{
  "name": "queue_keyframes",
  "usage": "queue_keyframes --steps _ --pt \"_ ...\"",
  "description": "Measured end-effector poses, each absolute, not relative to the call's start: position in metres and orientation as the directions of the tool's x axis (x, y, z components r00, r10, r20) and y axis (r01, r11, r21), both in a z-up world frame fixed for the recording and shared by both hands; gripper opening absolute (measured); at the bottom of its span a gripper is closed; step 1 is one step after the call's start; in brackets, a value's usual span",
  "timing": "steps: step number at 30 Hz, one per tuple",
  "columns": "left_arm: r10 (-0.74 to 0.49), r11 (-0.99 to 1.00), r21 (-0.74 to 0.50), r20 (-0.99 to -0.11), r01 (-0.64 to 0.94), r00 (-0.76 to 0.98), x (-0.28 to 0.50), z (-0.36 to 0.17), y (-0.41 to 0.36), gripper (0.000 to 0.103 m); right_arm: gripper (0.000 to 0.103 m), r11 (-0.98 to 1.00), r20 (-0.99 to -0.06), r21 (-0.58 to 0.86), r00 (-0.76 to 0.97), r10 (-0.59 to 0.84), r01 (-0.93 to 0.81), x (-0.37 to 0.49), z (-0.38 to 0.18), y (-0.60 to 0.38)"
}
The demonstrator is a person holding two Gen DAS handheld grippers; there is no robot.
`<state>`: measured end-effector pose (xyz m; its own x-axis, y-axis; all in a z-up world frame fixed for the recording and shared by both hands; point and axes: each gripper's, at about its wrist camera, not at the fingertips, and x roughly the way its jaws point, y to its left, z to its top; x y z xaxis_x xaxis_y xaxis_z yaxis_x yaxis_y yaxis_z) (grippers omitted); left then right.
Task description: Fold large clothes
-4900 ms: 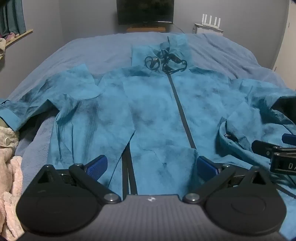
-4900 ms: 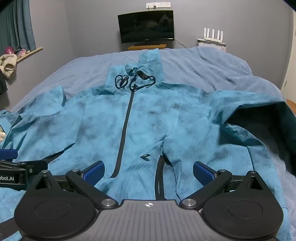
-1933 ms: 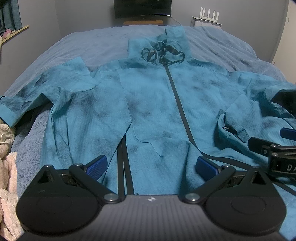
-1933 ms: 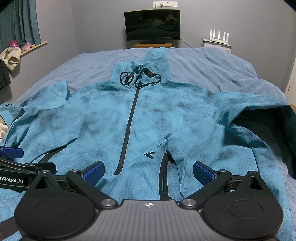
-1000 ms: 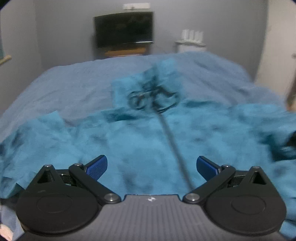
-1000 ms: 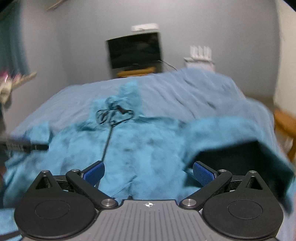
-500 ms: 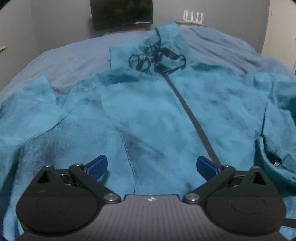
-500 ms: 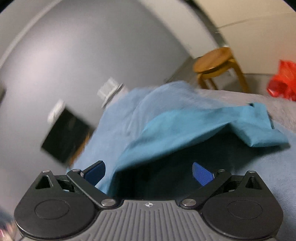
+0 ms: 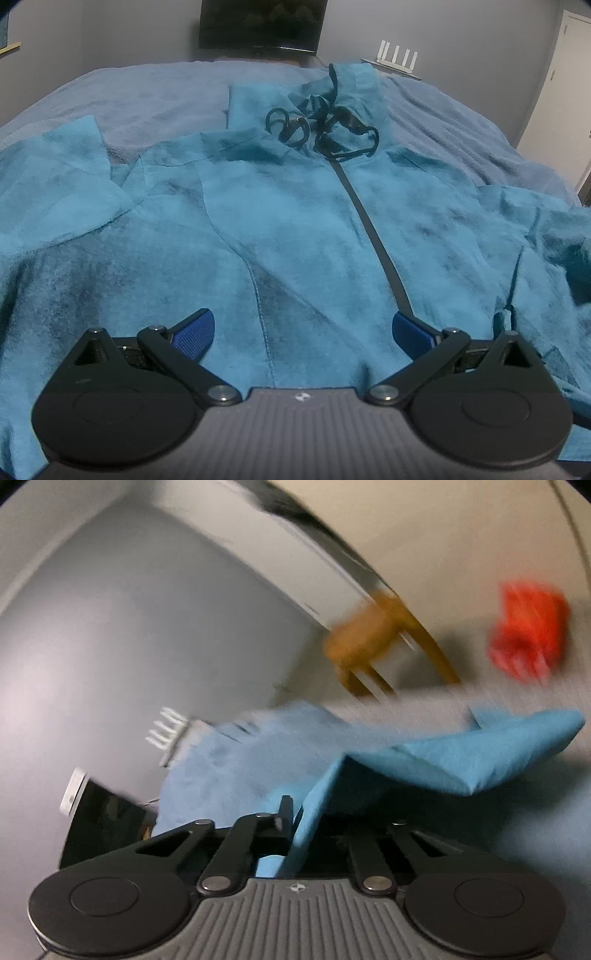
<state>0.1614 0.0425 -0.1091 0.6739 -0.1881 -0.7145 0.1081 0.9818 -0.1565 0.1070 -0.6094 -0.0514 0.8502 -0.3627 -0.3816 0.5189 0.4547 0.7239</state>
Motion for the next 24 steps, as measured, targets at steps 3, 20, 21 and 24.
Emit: queue_keyframes --steps 3,20,21,24 --pt "-0.184 0.983 -0.149 -0.716 0.111 0.674 0.160 -0.110 0.042 0.103 0.005 0.644 -0.261 0.627 0.898 -0.355 0.437 0.133 0.005 -0.573" --pt "-0.183 0.981 -0.179 -0.694 0.079 0.697 0.157 -0.109 0.051 0.103 0.010 0.924 -0.349 0.204 0.858 0.376 -0.323 0.265 -0.007 -0.212" --pt "-0.181 0.980 -0.184 -0.688 0.073 0.702 0.156 -0.108 0.053 0.103 0.012 0.918 -0.398 0.206 0.828 0.394 -0.338 0.266 -0.030 -0.196" --pt "-0.179 0.979 -0.196 -0.669 0.061 0.721 0.152 -0.104 0.059 0.103 0.026 0.916 -0.512 0.197 0.760 0.400 -0.349 0.255 -0.088 -0.169"
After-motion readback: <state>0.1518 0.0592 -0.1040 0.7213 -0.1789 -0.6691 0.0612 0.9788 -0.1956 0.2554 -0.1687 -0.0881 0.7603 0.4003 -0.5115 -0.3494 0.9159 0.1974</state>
